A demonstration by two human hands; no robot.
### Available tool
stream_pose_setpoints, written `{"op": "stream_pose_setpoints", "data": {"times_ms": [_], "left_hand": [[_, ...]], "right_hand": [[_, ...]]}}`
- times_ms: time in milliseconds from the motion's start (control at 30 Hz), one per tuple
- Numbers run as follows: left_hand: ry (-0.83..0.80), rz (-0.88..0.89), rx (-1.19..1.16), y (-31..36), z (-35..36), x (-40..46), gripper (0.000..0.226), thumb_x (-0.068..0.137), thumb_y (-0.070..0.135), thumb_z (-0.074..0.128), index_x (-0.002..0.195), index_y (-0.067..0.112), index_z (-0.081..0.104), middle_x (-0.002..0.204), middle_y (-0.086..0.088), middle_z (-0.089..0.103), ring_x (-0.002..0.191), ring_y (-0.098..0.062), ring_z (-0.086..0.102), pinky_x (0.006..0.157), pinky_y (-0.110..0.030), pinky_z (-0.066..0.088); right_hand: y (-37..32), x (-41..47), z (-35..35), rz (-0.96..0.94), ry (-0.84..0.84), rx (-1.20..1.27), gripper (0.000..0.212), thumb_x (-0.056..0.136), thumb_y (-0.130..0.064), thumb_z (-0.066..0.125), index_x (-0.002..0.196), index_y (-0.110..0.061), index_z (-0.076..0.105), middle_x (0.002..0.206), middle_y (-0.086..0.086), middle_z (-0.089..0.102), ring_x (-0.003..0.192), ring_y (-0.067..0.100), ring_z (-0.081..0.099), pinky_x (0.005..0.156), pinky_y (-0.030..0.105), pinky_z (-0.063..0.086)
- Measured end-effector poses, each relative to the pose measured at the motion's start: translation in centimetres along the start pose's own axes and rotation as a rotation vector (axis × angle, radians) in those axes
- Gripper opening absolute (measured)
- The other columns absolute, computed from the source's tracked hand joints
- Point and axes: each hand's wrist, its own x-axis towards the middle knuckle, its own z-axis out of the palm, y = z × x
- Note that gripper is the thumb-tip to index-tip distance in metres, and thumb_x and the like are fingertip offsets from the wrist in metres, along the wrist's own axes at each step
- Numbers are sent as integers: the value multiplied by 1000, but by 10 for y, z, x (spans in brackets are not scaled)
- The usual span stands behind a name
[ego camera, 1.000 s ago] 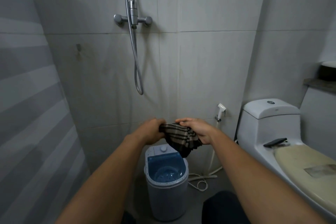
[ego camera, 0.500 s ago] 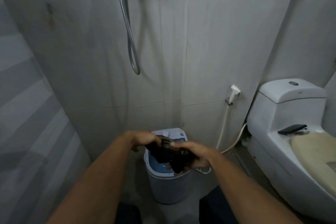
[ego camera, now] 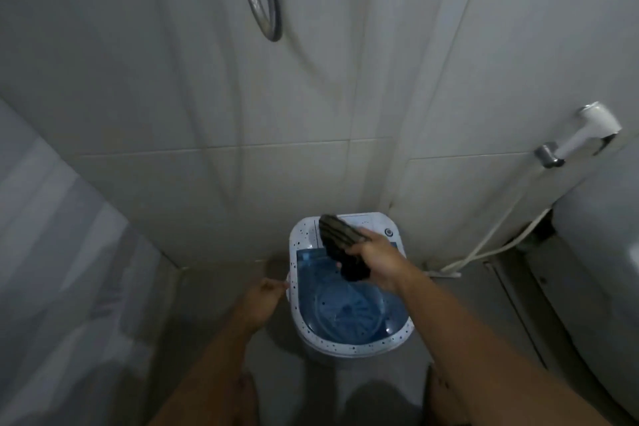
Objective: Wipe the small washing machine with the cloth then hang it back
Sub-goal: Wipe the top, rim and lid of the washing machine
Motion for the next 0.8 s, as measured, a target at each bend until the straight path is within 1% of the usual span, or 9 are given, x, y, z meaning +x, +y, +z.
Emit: {"op": "stream_pose_setpoints", "data": {"times_ms": [67,133,200,267,367,467,533,700,800], "left_hand": [[55,-9,-17,-11,6,19,17,98,38,53,102,25,62,111,0,64,96,-16,56,86,-29,39],[81,-19,-91,-20,13,35,17,98,34,54,103,20,64,110,-4,67,96,-21,61,89,-34,47],[81,-21,-141,-28,21,45,24,99,29,54,114,14,65,110,-3,66,102,-21,61,91,-33,46],[61,-44,-190,-37,29,52,29,99,27,53,122,11,64,112,-1,65,103,-21,61,92,-34,47],[29,-143,-356,-53,39,61,29,99,26,52,123,15,64,110,-7,72,101,-24,68,91,-45,55],[13,-194,-518,-63,45,69,28,98,27,55,121,16,67,107,-9,75,95,-22,72,80,-37,57],[4,-179,-572,-64,45,71,26,97,24,55,117,13,70,107,-10,76,98,-24,73,83,-37,58],[-1,-99,-655,-59,47,66,21,98,19,55,112,13,71,105,-8,75,92,-15,70,69,-24,55],[20,-80,-660,-63,50,69,25,98,16,56,117,8,70,108,-12,75,89,-17,71,67,-23,58]], "right_hand": [[-22,35,15,-240,104,-314,44,91,4,55,129,-16,66,112,7,72,95,22,68,72,17,53],[-31,68,29,-384,159,-586,58,92,2,56,147,-18,51,127,7,60,105,18,60,83,10,48],[-26,93,39,-485,227,-888,67,91,-3,59,153,-22,40,140,11,43,114,25,55,100,28,48],[-9,105,47,-527,229,-1197,73,86,-7,65,153,-24,39,151,13,28,124,36,48,100,47,50],[19,106,53,-547,188,-1534,83,80,-14,69,153,-21,32,157,12,20,128,38,41,94,52,52],[35,102,50,-701,238,-1611,70,88,-36,66,149,-17,39,151,14,34,120,35,48,83,50,56],[42,101,47,-784,237,-1659,63,93,-48,60,144,-14,46,146,15,42,113,34,52,77,50,57],[39,98,44,-930,19,-1768,47,93,-41,59,132,-14,58,137,13,50,107,33,56,73,48,58],[13,110,54,-878,25,-1801,42,92,-35,59,130,-17,60,134,10,50,110,32,55,74,44,57]]}}
